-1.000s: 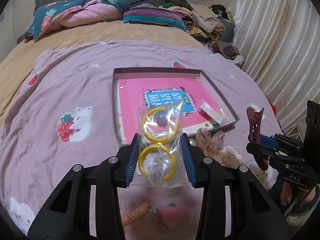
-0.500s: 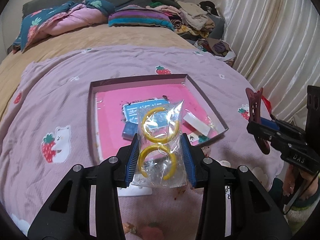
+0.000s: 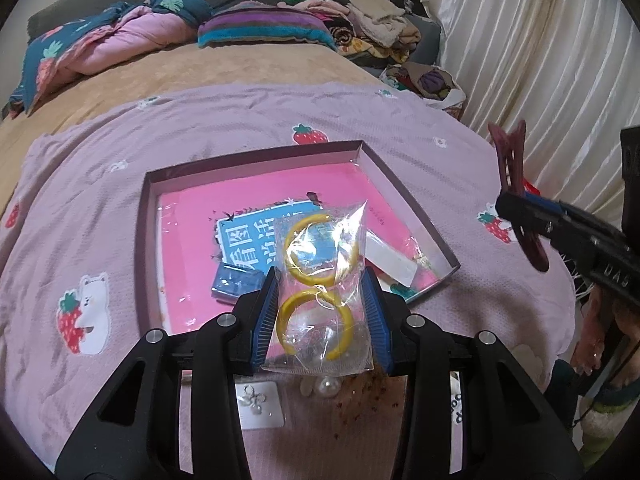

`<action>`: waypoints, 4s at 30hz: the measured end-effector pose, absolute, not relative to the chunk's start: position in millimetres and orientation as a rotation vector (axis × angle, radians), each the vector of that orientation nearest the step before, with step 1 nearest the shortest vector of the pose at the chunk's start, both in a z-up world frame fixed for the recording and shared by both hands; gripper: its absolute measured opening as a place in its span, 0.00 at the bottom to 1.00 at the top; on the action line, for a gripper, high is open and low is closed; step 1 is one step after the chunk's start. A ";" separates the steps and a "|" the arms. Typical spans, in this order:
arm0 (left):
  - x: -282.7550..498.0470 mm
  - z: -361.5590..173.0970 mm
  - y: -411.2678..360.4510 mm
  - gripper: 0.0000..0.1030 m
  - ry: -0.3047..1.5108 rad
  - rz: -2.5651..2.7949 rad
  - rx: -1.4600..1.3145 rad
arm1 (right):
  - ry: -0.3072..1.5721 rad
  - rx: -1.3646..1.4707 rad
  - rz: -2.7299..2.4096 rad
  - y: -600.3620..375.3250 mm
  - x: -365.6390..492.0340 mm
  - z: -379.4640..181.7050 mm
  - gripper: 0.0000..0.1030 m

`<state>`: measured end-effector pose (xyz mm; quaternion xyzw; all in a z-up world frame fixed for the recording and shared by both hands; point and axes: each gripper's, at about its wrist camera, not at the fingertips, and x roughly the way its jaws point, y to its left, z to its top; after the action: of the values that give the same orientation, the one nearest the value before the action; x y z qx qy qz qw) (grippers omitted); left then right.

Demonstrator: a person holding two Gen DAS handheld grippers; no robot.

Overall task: Organize jewelry
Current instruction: 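Carry the rings bag into the tray with the left tool while the right tool places the maroon clip, then open both tools and withdraw them from the tray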

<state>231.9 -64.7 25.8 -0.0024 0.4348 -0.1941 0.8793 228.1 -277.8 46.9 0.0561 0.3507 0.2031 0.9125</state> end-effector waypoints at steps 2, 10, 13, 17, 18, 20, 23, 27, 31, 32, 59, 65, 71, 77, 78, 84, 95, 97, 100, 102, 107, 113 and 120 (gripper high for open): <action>236.5 19.1 -67.2 0.31 0.919 -0.406 -0.003 | 0.728 0.120 0.414 -278.3 235.8 44.3 0.30; 252.7 -7.7 -76.1 0.32 0.972 -0.401 0.010 | 0.784 0.112 0.392 -274.5 267.0 19.1 0.30; 257.4 -16.9 -78.4 0.32 0.989 -0.397 0.014 | 0.807 0.109 0.387 -270.6 273.8 8.7 0.30; 261.2 -26.5 -80.0 0.32 1.006 -0.394 0.021 | 0.836 0.109 0.385 -266.4 278.6 -4.5 0.30; 262.1 -27.7 -80.4 0.32 1.008 -0.394 0.021 | 0.842 0.108 0.385 -265.5 278.4 -7.0 0.30; 264.2 -30.2 -81.2 0.32 1.009 -0.391 0.024 | 0.854 0.103 0.385 -261.9 279.2 -12.4 0.30; 263.3 -32.8 -79.8 0.38 1.010 -0.383 0.024 | 0.868 0.097 0.383 -259.2 281.8 -19.6 0.30; 261.5 -32.4 -78.5 0.47 1.005 -0.381 0.029 | 0.886 0.093 0.375 -258.0 284.8 -28.5 0.30; 256.6 -30.4 -74.7 0.50 1.000 -0.371 0.030 | 0.902 0.087 0.361 -255.6 287.5 -34.8 0.31; 255.9 -30.0 -73.4 0.53 1.000 -0.369 0.028 | 0.904 0.088 0.360 -254.8 288.0 -36.1 0.31; 203.1 26.1 -34.3 0.73 0.886 -0.293 -0.014 | 0.719 0.126 0.358 -267.6 213.0 43.0 0.82; 188.3 40.7 -29.3 0.85 0.850 -0.266 -0.002 | 0.676 0.115 0.375 -266.8 191.7 62.4 0.84; 172.5 54.4 -19.4 0.91 0.823 -0.243 -0.018 | 0.650 0.101 0.376 -266.5 175.9 75.2 0.86; 154.6 68.3 -7.5 0.91 0.795 -0.226 -0.038 | 0.623 0.089 0.386 -264.5 157.0 85.6 0.87; 151.1 70.6 -5.3 0.91 0.788 -0.222 -0.039 | 0.621 0.087 0.388 -263.8 154.4 86.7 0.87; 134.7 77.8 3.6 0.91 0.769 -0.204 -0.042 | 0.608 0.071 0.402 -259.1 139.2 91.1 0.87; 106.8 76.2 10.1 0.91 0.759 -0.188 -0.023 | 0.601 0.035 0.442 -245.6 111.6 88.9 0.88; 103.8 74.2 11.0 0.91 0.761 -0.185 -0.020 | 0.603 0.033 0.448 -243.8 108.5 86.9 0.88; 100.0 70.3 13.1 0.91 0.767 -0.182 -0.021 | 0.613 0.032 0.455 -241.3 105.5 81.9 0.88; 96.3 67.1 13.5 0.91 0.771 -0.181 -0.016 | 0.619 0.028 0.459 -240.2 103.1 78.2 0.88; 87.3 58.4 14.0 0.91 0.785 -0.178 -0.003 | 0.641 0.016 0.465 -237.8 96.8 68.3 0.88; 79.9 48.9 18.5 0.91 0.806 -0.172 -0.003 | 0.659 0.011 0.469 -235.9 91.2 58.8 0.88; 71.9 38.1 22.7 0.91 0.833 -0.174 -0.010 | 0.694 -0.006 0.484 -229.8 86.9 44.4 0.88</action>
<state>71.9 22.7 38.1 -0.0050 0.4040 -0.0844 0.9108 86.9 -229.8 44.4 -0.0028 0.3369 0.2346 0.9118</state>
